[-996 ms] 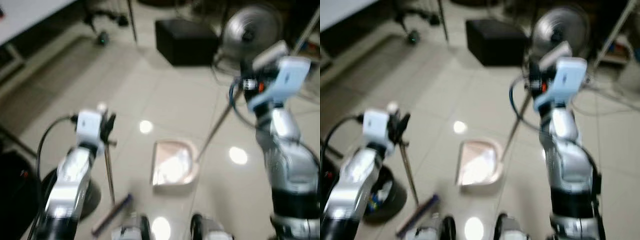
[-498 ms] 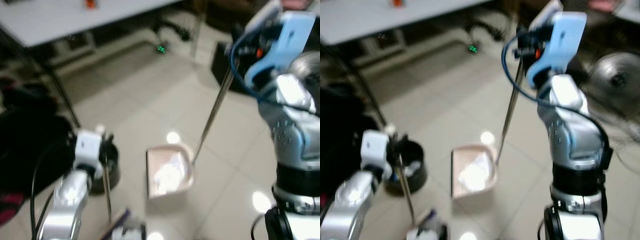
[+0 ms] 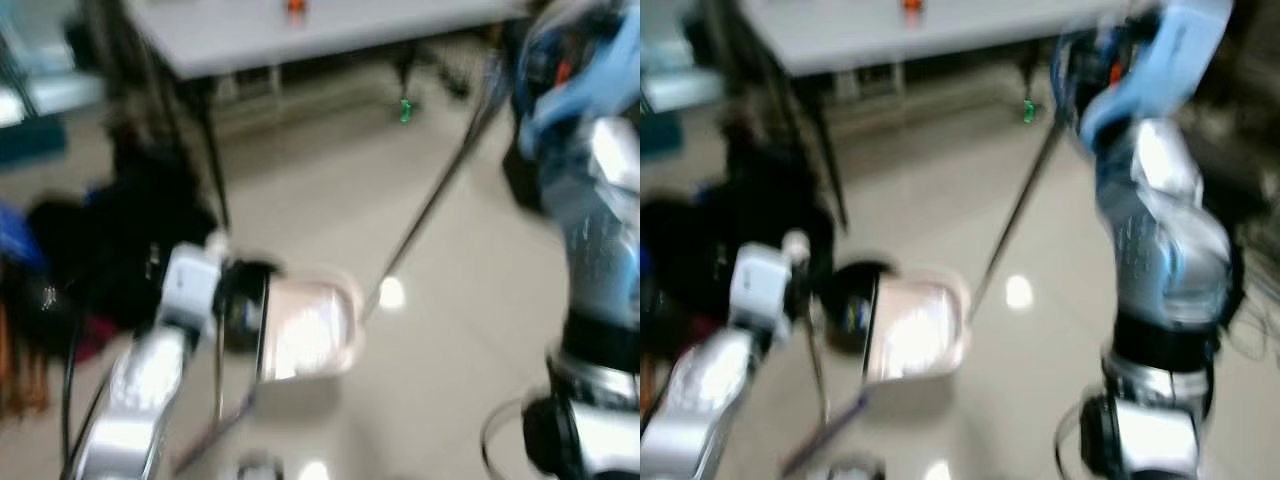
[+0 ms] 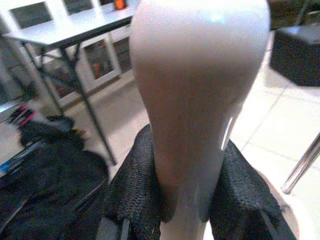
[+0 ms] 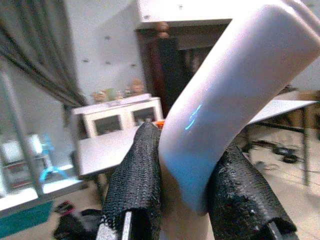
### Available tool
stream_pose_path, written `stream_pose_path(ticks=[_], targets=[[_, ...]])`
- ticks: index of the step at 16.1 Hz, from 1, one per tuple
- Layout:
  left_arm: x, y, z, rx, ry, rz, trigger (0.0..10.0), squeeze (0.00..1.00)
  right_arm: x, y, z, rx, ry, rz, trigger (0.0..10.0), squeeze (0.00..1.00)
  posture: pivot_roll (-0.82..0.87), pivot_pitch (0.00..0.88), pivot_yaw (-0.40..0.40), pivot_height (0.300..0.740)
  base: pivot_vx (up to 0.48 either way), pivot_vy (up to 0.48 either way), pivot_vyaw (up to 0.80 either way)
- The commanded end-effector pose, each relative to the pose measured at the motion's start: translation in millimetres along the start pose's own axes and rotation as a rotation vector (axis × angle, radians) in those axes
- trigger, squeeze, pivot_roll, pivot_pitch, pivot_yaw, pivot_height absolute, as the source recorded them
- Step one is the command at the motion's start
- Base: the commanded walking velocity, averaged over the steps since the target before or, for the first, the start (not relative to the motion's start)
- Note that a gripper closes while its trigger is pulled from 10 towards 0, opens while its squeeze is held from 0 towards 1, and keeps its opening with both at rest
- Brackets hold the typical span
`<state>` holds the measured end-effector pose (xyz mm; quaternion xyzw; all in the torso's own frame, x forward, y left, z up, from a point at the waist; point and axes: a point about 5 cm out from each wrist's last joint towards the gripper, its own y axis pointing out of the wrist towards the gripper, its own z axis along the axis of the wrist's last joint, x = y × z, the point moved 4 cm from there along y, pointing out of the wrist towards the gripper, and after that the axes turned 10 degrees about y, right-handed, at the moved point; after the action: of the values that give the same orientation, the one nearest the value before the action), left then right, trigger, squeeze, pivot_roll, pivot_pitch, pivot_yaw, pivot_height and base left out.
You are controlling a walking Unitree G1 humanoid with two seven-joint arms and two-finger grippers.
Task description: Sweep floor
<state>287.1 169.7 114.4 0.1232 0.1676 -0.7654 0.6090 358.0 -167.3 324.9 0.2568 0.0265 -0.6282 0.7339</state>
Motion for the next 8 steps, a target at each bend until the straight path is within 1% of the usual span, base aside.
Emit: stream_pose_path(ticks=[1,2,3,4,8], targets=[[0.2,1.5,8.7,0.029,0.017,-0.008,10.0,0.00,3.3,0.3,11.8,0.036,0.001,-0.020,10.0,0.00,-0.02,0.028,-0.009,0.740,0.000,0.000,0.80],[-0.4,2.2,9.6,0.031,0.017,-0.004,10.0,0.00,5.7,0.0,11.7,0.036,-0.009,-0.035,10.0,0.00,-0.02,0.030,-0.004,0.740,0.000,0.000,0.42],[-1.4,2.7,10.2,0.033,0.017,0.003,10.0,0.00,8.8,-0.6,10.6,0.035,-0.011,-0.052,10.0,0.00,-0.02,0.030,-0.004,0.740,0.292,0.000,0.00],[-2.0,2.6,10.6,0.031,0.020,0.009,10.0,0.00,9.6,-0.7,8.7,0.023,-0.046,-0.052,10.0,0.00,-0.02,0.034,-0.001,0.740,0.337,0.000,0.00],[-3.3,1.8,9.2,0.018,0.015,0.021,10.0,0.00,2.8,1.2,9.9,0.036,-0.096,-0.030,10.0,0.00,-0.02,0.038,-0.005,0.740,0.347,0.000,0.00]])
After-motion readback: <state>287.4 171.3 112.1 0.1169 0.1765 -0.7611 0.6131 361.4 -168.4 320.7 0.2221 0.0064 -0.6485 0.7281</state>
